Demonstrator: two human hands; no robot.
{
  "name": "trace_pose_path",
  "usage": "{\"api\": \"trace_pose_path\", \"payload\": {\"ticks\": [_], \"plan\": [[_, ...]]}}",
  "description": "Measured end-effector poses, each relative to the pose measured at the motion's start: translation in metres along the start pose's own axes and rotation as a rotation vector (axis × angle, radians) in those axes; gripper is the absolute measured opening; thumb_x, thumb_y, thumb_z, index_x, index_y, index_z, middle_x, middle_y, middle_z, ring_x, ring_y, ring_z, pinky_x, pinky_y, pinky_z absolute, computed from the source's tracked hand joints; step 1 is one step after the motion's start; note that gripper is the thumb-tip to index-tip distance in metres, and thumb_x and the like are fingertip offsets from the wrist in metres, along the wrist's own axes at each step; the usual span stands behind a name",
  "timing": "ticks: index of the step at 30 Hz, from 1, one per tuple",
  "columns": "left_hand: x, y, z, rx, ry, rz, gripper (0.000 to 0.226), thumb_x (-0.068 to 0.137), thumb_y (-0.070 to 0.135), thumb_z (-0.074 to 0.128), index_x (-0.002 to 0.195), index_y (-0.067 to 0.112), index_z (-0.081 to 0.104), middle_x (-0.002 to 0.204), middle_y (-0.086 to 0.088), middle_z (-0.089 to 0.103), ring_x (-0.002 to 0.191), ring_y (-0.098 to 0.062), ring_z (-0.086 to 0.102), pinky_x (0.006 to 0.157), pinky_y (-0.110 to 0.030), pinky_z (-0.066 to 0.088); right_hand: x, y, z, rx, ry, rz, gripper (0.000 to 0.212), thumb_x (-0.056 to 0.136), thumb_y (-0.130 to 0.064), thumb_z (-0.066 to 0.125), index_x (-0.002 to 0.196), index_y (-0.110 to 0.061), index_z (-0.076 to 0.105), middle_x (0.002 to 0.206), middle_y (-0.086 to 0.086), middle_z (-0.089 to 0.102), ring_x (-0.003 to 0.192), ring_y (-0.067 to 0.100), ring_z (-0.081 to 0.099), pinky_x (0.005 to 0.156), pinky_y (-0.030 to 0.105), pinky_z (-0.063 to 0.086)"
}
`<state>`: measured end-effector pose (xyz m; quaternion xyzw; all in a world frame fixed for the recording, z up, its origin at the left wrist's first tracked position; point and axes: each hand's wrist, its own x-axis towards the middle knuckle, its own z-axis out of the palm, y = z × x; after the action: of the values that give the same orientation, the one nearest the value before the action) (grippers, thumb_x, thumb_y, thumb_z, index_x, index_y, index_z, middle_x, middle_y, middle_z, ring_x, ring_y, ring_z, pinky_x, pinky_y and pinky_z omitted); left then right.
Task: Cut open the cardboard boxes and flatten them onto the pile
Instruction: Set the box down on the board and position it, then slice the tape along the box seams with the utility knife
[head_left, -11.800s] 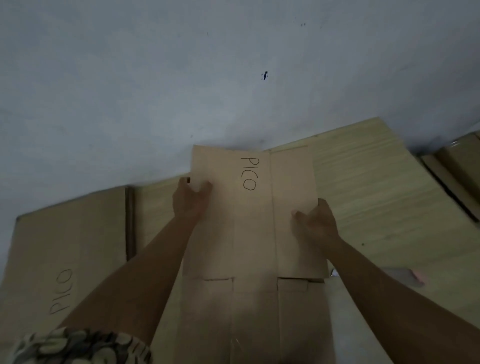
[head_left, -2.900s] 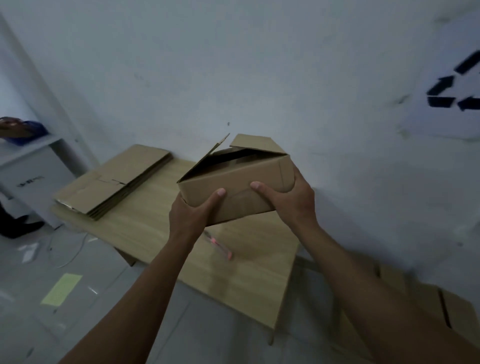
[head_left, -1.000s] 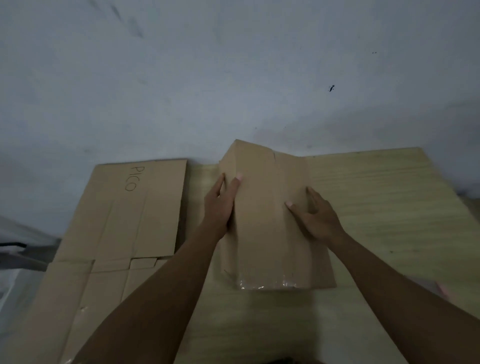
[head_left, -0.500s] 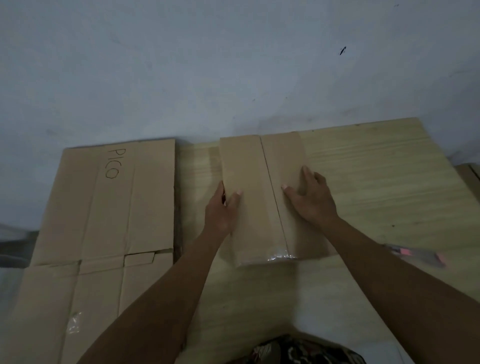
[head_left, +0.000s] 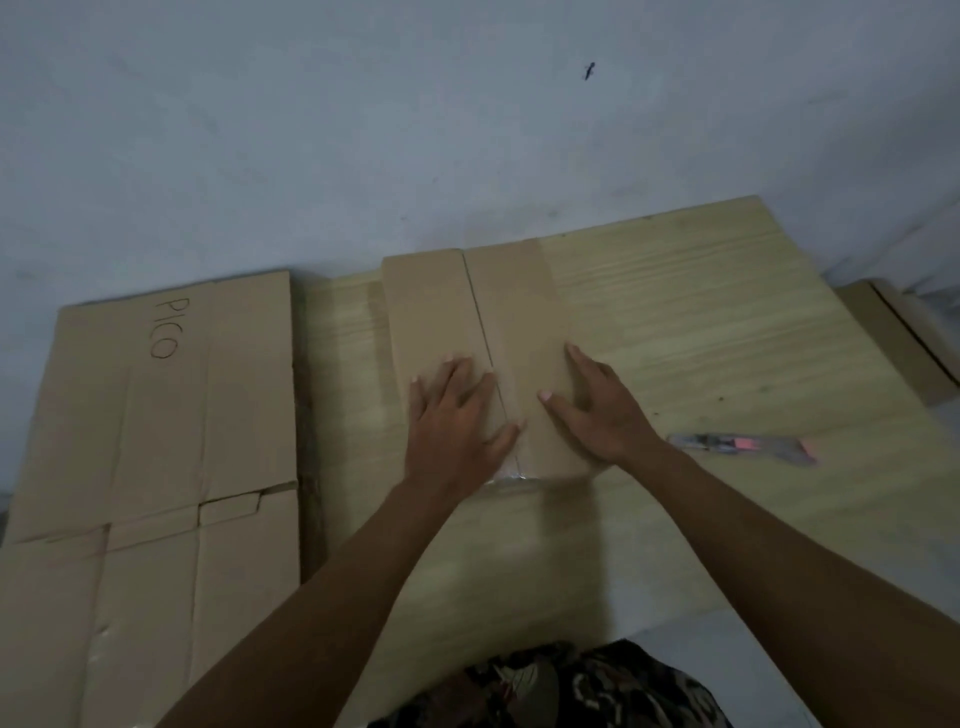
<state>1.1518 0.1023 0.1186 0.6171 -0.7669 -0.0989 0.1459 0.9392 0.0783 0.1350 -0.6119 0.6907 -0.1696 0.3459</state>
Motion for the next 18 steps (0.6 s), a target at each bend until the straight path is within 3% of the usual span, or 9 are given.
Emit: {"api": "trace_pose_path", "payload": {"ticks": [3, 7, 9, 11, 14, 16, 18], "plan": [[-0.01, 0.021, 0.009, 0.053, -0.029, -0.052, 0.072, 0.091, 0.064, 0.037, 0.146, 0.021, 0.051, 0.161, -0.012, 0.036, 0.151, -0.032, 0.027, 0.119, -0.065, 0.015, -0.018, 0.023, -0.004, 0.073, -0.017, -0.017, 0.074, 0.095, -0.05, 0.062, 0.158, -0.031, 0.029, 0.157, -0.001, 0.042, 0.138, 0.019, 0.046, 0.115, 0.038, 0.038], [-0.011, 0.047, 0.014, 0.077, -0.024, -0.121, 0.074, 0.091, 0.064, 0.033, 0.148, 0.02, 0.049, 0.161, -0.014, 0.034, 0.151, -0.034, 0.026, 0.118, -0.068, 0.013, -0.04, 0.062, -0.024, 0.21, 0.003, -0.047, 0.054, 0.1, -0.041, 0.058, 0.15, -0.023, 0.047, 0.142, -0.001, 0.058, 0.121, 0.016, 0.061, 0.104, 0.041, 0.05], [-0.013, 0.063, 0.018, 0.078, -0.014, -0.144, 0.076, 0.089, 0.063, 0.033, 0.147, 0.018, 0.049, 0.16, -0.016, 0.034, 0.151, -0.035, 0.026, 0.118, -0.069, 0.013, -0.049, 0.094, -0.039, 0.022, 0.158, -0.067, 0.045, 0.101, -0.033, 0.051, 0.141, -0.014, 0.057, 0.137, 0.008, 0.062, 0.124, 0.025, 0.059, 0.105, 0.039, 0.047], [-0.013, 0.076, 0.023, 0.064, 0.017, -0.172, 0.077, 0.087, 0.063, 0.033, 0.147, 0.017, 0.051, 0.16, -0.017, 0.035, 0.151, -0.035, 0.027, 0.118, -0.069, 0.011, -0.051, 0.126, -0.054, -0.256, 0.231, -0.054, 0.053, 0.096, -0.032, 0.039, 0.137, -0.005, 0.059, 0.138, 0.017, 0.059, 0.13, 0.035, 0.053, 0.107, 0.046, 0.044], [-0.014, 0.085, 0.027, 0.042, 0.049, -0.209, 0.078, 0.087, 0.063, 0.033, 0.148, 0.018, 0.05, 0.161, -0.016, 0.035, 0.152, -0.033, 0.026, 0.12, -0.067, 0.009, -0.049, 0.163, -0.07, -0.553, 0.021, 0.116, 0.052, 0.095, -0.02, 0.046, 0.146, -0.012, 0.046, 0.154, 0.011, 0.042, 0.146, 0.03, 0.031, 0.115, 0.053, 0.029], [-0.014, 0.086, 0.028, 0.057, 0.049, -0.212, 0.078, 0.088, 0.065, 0.031, 0.149, 0.019, 0.047, 0.162, -0.015, 0.033, 0.152, -0.032, 0.025, 0.121, -0.064, 0.009, -0.047, 0.177, -0.074, -0.595, -0.044, 0.103, 0.047, 0.095, -0.014, 0.048, 0.141, -0.017, 0.05, 0.147, 0.005, 0.048, 0.14, 0.027, 0.038, 0.11, 0.049, 0.035], [-0.014, 0.085, 0.029, 0.071, 0.052, -0.215, 0.079, 0.088, 0.066, 0.03, 0.15, 0.02, 0.046, 0.162, -0.014, 0.032, 0.152, -0.031, 0.025, 0.122, -0.062, 0.01, -0.046, 0.181, -0.074, -0.64, -0.002, 0.035, 0.043, 0.095, -0.014, 0.048, 0.137, -0.02, 0.055, 0.137, 0.004, 0.055, 0.129, 0.028, 0.046, 0.101, 0.045, 0.04]]}}
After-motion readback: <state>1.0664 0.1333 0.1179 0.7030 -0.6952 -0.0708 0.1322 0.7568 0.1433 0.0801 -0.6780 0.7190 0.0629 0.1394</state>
